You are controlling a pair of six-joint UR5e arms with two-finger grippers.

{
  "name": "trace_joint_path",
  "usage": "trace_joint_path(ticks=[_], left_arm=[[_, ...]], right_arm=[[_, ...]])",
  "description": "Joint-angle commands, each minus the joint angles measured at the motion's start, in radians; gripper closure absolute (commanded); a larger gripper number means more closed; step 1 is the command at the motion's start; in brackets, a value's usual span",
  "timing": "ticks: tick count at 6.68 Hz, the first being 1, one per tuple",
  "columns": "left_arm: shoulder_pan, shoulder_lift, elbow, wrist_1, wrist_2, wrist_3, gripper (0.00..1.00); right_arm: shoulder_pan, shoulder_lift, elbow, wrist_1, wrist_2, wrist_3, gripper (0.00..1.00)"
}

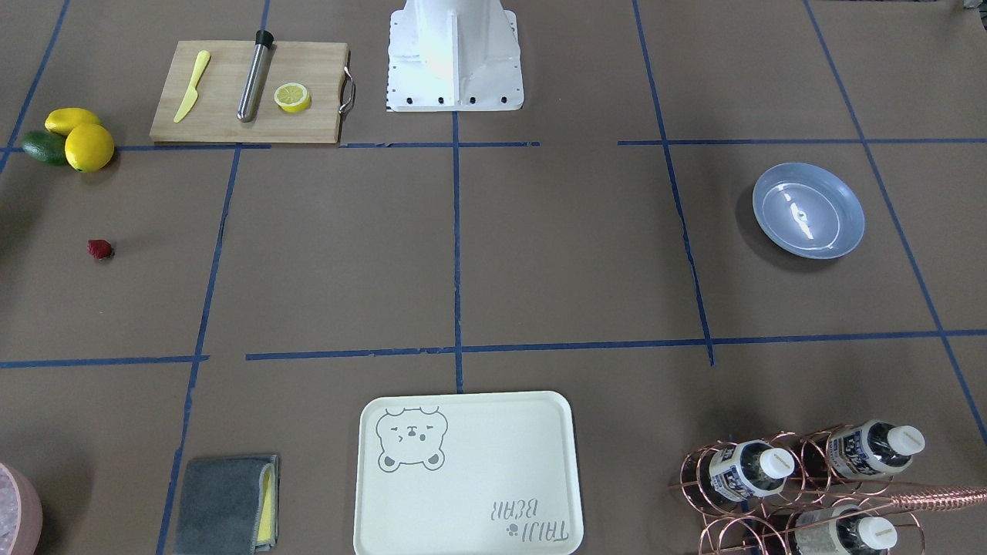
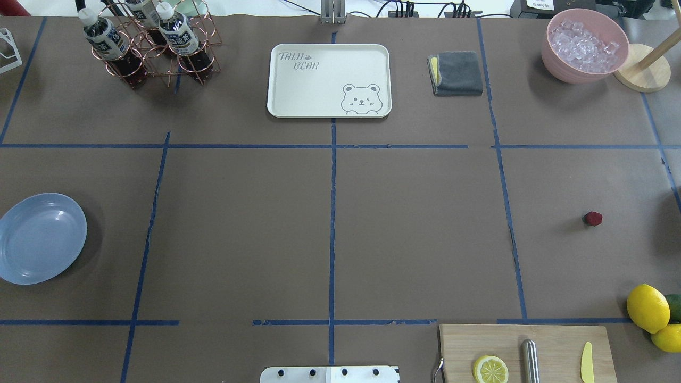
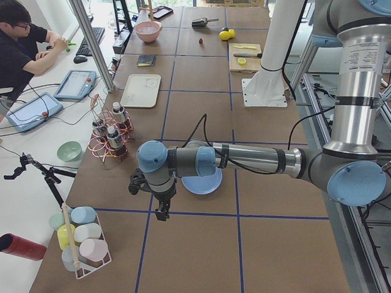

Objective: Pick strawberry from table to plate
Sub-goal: 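Lower the left gripper toward the rim of the light blue plate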

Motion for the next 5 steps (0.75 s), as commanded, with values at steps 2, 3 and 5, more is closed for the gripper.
trace_joint_path(ticks=[2,3,5], left_arm=[[-0.001,0.0,-0.004,-0.004,-0.002,-0.005,0.0],[-0.001,0.012,0.021,-0.068,-0.004,-0.011,0.0],[0.005,0.149,0.023,-0.348,-0.07,-0.214,0.0]], right_arm=[[-0.012,0.012,0.005,0.008,0.006,0.011,0.0],[-0.018,0.03,0.008,0.006,0.011,0.018,0.0],[-0.052,0.057,0.008,0.006,0.01,0.02,0.0]])
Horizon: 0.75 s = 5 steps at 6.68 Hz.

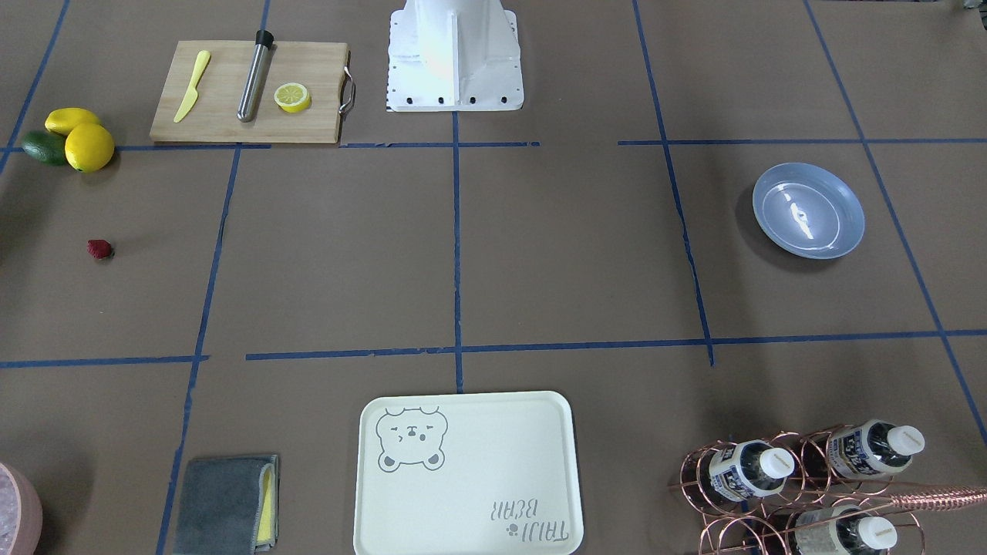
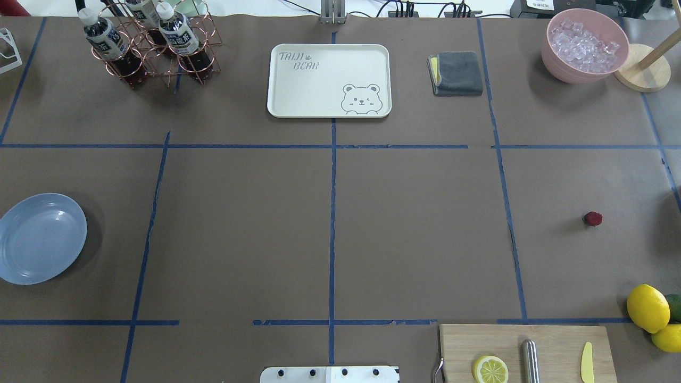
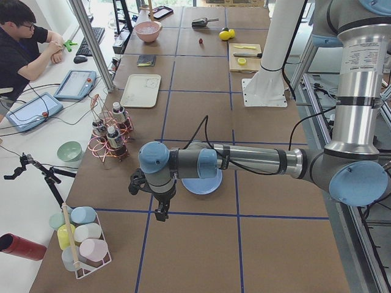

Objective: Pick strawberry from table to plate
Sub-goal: 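Lower the left gripper toward the rim of the light blue plate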

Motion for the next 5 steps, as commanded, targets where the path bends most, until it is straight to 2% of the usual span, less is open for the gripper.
trace_joint_path(ticks=[1,2,5], left_arm=[[0.014,0.152,0.005,-0.298,-0.031,-0.191,0.0],[0.038,0.197,0.005,-0.386,-0.031,-0.255,0.0],[0.167,0.208,0.007,-0.532,-0.033,-0.484,0.0]], right_arm=[[-0.025,0.02,0.0,0.0,0.002,0.002,0.0],[-0.026,0.02,0.001,0.002,0.01,0.002,0.0],[-0.038,0.02,0.023,0.0,0.033,0.003,0.0]])
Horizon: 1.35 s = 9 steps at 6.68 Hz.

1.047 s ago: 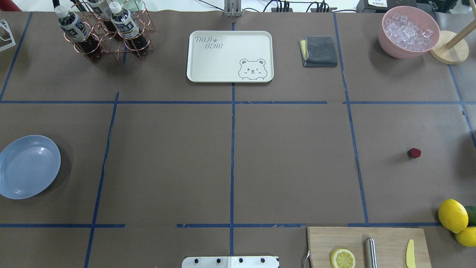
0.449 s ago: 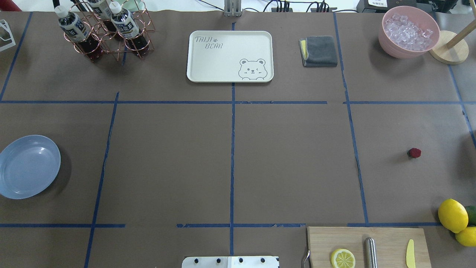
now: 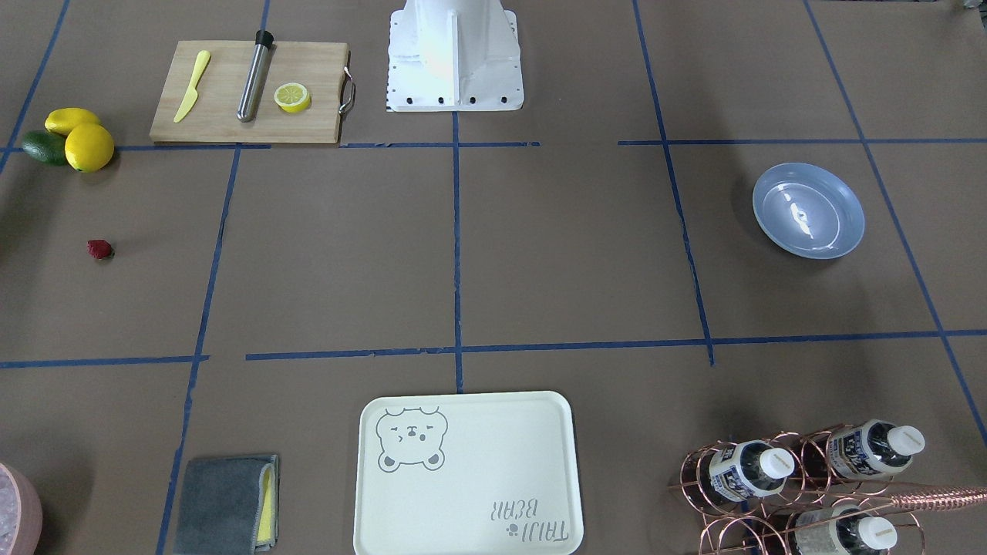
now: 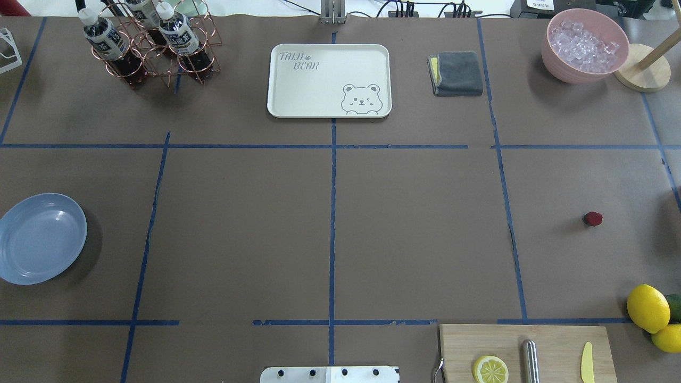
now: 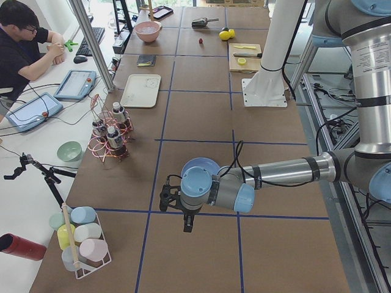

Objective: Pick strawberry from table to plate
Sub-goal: 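Lower the left gripper toward the rim of the light blue plate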

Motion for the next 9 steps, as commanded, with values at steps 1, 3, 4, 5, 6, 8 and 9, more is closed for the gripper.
trace_joint_path(ticks=[1,3,4,5,6,8,9], left_arm=[[0.108,0.01,0.002,-0.124,-0.001,-0.185,0.0],[0.215,0.024,0.035,-0.309,-0.001,-0.374,0.01],[0.27,0.025,0.072,-0.432,0.0,-0.489,0.02],[0.318,0.025,0.124,-0.556,0.008,-0.578,0.03],[0.364,0.025,0.143,-0.617,0.016,-0.643,0.04],[0.435,0.024,0.146,-0.625,0.103,-0.652,0.04],[0.449,0.022,0.155,-0.625,0.129,-0.652,0.07]], right_arm=[[-0.02,0.002,0.006,0.0,0.002,0.001,0.0],[-0.041,0.02,0.008,0.0,-0.002,0.033,0.0],[-0.052,0.023,0.008,0.0,-0.005,0.039,0.0],[-0.063,0.023,0.006,0.0,-0.007,0.039,0.0],[-0.066,0.026,0.008,0.0,-0.007,0.041,0.0],[-0.066,0.026,0.008,0.0,-0.006,0.041,0.0],[-0.066,0.026,0.006,0.0,-0.006,0.041,0.0]])
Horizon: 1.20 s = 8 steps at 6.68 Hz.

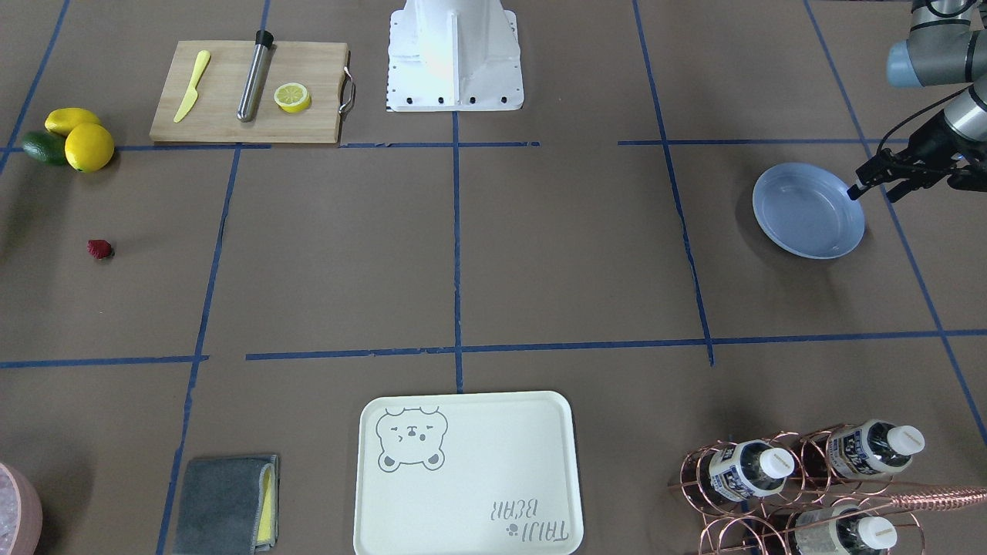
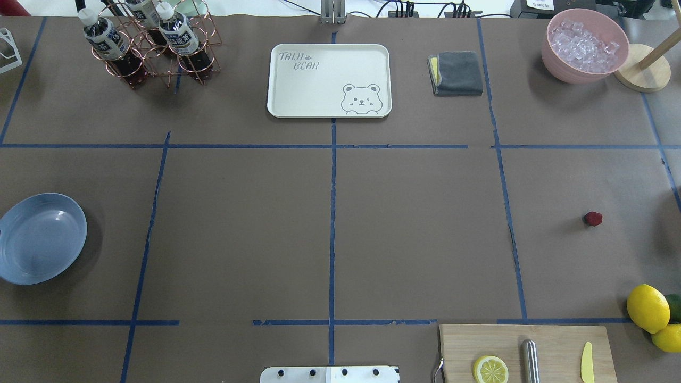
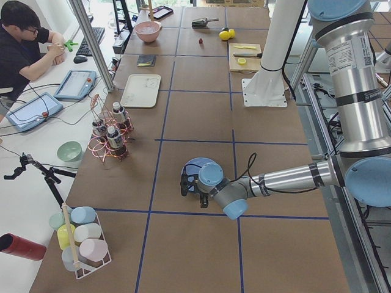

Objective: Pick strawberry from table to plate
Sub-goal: 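Lower the left gripper toward the rim of the light blue plate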

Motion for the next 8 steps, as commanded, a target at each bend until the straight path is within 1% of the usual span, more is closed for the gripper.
trace_joint_path(ticks=[1,2,3,4,5,6,7,8], left_arm=[[0.032,-0.002,0.008,-0.005,0.035,-0.004,0.1],[0.04,-0.003,0.008,-0.005,0.035,-0.004,0.19],[0.051,-0.006,0.008,-0.005,0.037,-0.004,0.25],[0.062,-0.009,0.01,-0.005,0.037,-0.004,0.25],[0.065,-0.009,0.013,-0.005,0.037,-0.003,0.37],[0.066,-0.011,0.019,-0.011,0.037,-0.003,0.6],[0.069,-0.011,0.025,-0.019,0.038,-0.001,0.77],[0.069,-0.011,0.025,-0.027,0.037,0.002,1.0]], right_arm=[[0.0,0.0,0.0,-0.002,0.002,0.0,0.0],[0.0,0.0,0.0,-0.002,0.003,0.0,0.0],[0.0,0.0,0.0,0.0,0.002,0.0,0.0],[0.0,0.0,0.0,0.0,0.003,0.0,0.0],[0.0,-0.001,-0.001,-0.002,0.004,0.0,0.0],[0.0,-0.001,-0.001,-0.002,0.004,0.0,0.0],[0.0,-0.001,-0.001,-0.002,0.004,0.0,0.0],[0.0,-0.001,-0.001,-0.002,0.004,0.0,0.0]])
